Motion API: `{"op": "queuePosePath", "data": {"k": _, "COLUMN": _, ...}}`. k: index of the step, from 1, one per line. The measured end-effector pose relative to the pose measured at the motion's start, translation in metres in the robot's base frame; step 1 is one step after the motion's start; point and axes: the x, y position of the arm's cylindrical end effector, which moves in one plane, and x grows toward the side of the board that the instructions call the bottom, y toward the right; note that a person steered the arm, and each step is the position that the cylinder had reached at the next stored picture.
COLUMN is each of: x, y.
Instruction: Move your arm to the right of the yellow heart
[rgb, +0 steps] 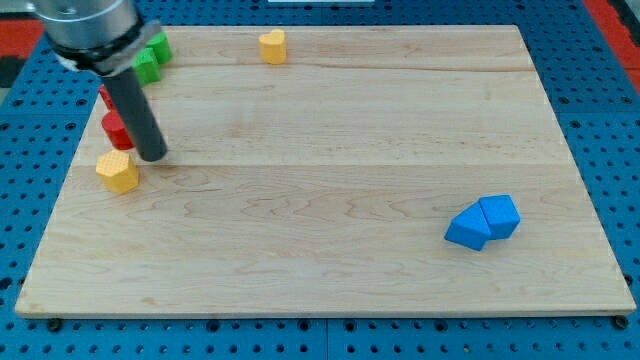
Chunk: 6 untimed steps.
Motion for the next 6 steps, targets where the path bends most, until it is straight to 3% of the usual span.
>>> {"op": "queuePosePath", "data": {"k": 1, "x": 0.034, "y": -0.005}}
{"op": "queuePosePath", "data": {"k": 3, "x": 0.047, "y": -0.034}}
{"op": "queuePosePath", "data": {"k": 4, "x": 0.038, "y": 0.023}}
{"op": "queuePosePath", "data": {"k": 6, "x": -0.099, "y": 0.168}}
